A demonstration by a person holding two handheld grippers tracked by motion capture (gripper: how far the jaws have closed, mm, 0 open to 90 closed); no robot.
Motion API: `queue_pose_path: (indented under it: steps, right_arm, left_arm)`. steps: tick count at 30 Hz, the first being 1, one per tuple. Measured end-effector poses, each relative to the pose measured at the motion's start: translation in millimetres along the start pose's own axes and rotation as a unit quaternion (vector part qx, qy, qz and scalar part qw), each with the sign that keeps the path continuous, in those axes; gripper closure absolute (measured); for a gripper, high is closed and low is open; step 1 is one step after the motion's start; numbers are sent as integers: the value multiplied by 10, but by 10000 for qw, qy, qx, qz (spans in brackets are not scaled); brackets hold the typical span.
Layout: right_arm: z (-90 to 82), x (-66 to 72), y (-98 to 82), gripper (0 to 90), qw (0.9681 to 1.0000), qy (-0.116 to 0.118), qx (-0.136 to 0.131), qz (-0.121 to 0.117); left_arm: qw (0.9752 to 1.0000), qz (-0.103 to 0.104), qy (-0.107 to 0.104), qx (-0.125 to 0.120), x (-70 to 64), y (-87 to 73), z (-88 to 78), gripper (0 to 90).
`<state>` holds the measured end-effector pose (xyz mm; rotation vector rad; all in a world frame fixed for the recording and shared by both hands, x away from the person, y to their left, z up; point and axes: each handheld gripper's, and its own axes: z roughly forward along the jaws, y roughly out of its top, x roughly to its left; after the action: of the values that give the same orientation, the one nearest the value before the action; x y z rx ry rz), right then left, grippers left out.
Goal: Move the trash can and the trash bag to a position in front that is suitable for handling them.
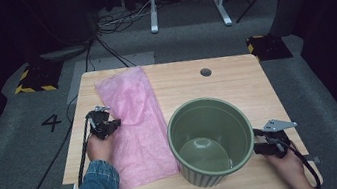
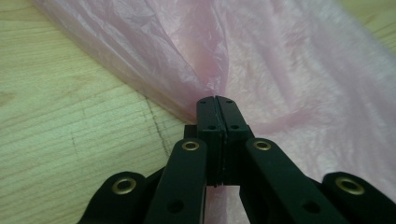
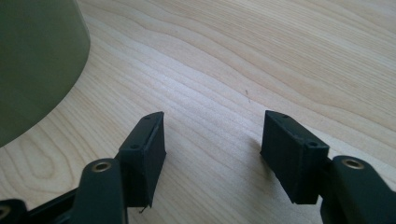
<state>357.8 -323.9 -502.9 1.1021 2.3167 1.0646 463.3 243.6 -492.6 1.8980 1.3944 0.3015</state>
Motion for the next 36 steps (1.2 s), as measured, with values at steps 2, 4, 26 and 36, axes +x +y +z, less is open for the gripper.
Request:
queue_pose_path:
  steps: [2, 4, 26, 36]
  right_arm:
    - [1, -1, 2, 401, 10000, -2, 2, 3]
    - [7, -6, 6, 401, 10000, 9, -3, 0]
    - [8, 5, 6, 403, 10000, 48, -3, -54]
    - [23, 74, 20, 410, 9993, 276, 2, -242]
  left_arm:
    - [9994, -96, -247, -232, 21, -22, -78, 891]
    - [9980, -116, -419, -449, 24, -27, -172, 891]
    - [9752, 426, -809, -2016, -293, 205, -1259, 889]
    - [9646, 772, -1278, -2175, -398, 343, -1434, 887]
